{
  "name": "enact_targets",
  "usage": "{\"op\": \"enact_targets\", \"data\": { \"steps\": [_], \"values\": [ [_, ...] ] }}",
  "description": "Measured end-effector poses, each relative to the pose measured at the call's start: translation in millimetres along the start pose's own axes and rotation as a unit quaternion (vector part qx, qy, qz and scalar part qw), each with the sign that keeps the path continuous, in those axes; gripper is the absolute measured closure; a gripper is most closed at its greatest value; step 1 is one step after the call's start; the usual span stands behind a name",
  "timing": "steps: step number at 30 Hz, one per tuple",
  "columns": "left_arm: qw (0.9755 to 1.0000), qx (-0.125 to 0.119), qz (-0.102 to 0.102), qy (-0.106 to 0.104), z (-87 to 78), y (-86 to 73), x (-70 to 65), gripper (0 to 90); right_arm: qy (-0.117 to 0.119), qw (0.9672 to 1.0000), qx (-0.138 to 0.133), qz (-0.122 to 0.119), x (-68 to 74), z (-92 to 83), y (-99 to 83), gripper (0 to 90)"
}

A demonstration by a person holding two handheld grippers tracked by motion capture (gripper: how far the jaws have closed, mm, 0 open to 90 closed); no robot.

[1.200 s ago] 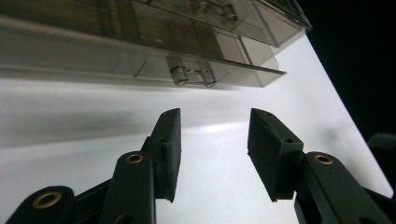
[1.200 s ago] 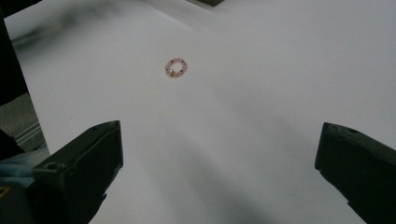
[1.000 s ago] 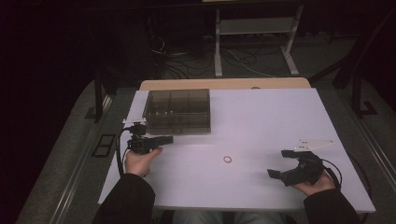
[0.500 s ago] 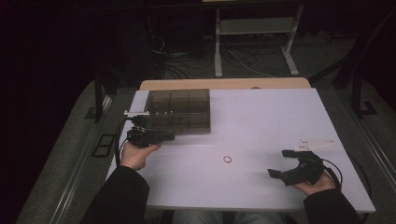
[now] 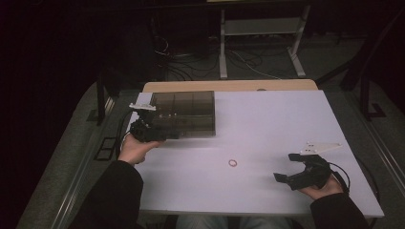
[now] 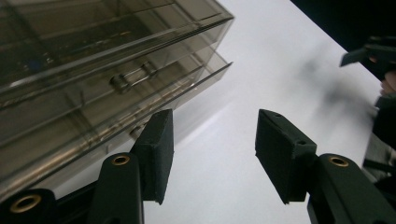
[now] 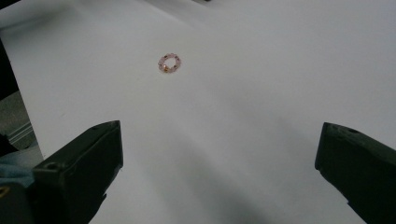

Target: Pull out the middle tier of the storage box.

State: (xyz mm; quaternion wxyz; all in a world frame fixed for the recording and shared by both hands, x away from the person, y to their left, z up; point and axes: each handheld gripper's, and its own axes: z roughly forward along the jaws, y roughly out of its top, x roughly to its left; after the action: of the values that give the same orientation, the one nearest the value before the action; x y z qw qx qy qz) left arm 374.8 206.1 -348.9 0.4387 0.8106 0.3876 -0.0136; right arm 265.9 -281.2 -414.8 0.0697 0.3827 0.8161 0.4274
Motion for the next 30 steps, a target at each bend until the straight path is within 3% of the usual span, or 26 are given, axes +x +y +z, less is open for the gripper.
{"op": "enact_targets", "data": {
  "steps": [8,12,16,25,30],
  "values": [
    [0.9977,0.027,0.062,0.006,2.1,10.6,-1.6,45.8,0.000,1.0000,0.001,-0.001,-0.4,-0.2,-0.2,0.4],
    [0.9954,0.028,0.092,0.009,5.8,12.2,-1.0,45.8,0.000,1.0000,0.002,-0.002,-0.5,0.0,-0.2,0.4],
    [0.9915,0.026,0.127,0.012,10.7,11.0,-0.3,46.1,0.000,1.0000,0.003,-0.002,-0.7,0.2,-0.3,0.4],
    [0.9879,0.015,0.154,0.013,20.7,10.7,8.1,48.8,0.000,1.0000,0.005,-0.003,-0.8,0.8,-0.5,0.4],
    [0.9828,0.025,0.182,0.020,27.6,8.5,9.9,49.9,0.001,1.0000,0.008,-0.004,-1.0,1.2,-0.5,0.3]
  ]
}}
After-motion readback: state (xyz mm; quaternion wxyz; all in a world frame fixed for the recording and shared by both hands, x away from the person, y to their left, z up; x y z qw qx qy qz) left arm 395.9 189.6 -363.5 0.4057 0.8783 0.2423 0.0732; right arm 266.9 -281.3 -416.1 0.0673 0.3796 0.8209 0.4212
